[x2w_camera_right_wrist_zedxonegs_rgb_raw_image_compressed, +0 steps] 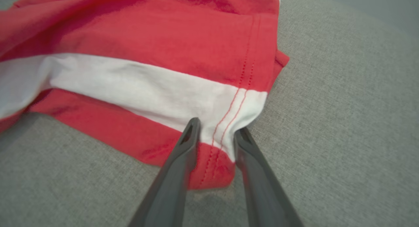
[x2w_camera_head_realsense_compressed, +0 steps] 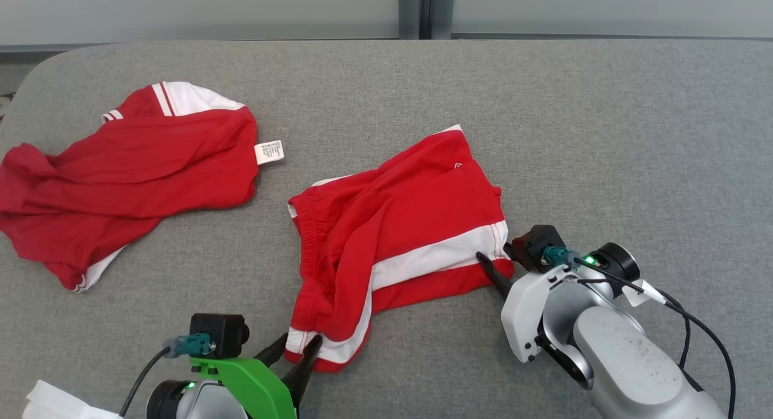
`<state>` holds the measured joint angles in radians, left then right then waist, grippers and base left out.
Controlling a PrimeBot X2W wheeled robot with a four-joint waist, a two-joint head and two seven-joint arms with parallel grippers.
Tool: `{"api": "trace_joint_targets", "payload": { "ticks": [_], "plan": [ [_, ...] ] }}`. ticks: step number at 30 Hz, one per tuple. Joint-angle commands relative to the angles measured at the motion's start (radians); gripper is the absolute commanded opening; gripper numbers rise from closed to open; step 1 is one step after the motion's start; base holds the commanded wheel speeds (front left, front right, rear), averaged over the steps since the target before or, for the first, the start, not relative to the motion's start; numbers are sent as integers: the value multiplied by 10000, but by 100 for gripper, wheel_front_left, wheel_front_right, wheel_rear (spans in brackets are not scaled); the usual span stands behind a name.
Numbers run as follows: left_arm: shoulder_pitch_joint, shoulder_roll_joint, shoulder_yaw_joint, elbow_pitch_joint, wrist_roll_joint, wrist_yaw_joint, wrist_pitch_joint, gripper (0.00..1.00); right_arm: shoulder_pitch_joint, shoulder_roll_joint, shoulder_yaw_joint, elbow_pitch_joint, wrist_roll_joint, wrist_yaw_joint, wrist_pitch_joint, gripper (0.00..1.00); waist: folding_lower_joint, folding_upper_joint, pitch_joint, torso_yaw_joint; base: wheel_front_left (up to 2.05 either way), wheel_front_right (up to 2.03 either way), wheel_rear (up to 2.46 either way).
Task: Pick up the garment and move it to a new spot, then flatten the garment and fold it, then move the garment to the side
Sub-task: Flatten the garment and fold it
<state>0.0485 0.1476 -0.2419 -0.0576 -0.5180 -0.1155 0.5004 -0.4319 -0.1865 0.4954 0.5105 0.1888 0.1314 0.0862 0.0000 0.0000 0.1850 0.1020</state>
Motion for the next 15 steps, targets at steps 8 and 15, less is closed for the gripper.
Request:
{"api": "trace_joint_targets", "payload": {
  "ticks": [8, 15],
  "plan": [
    [-211, 29, -159, 57, -251, -72, -77, 0, -139, -33, 87, 137, 130, -13, -76, 33, 0, 0, 2, -40, 0, 0, 0],
    [-231, -33, -115, 103, -417, -73, -272, 0, -184, -55, 168, 180, 153, -13, -114, 1, 0, 0, -45, -51, 0, 0, 0]
  ]
}}
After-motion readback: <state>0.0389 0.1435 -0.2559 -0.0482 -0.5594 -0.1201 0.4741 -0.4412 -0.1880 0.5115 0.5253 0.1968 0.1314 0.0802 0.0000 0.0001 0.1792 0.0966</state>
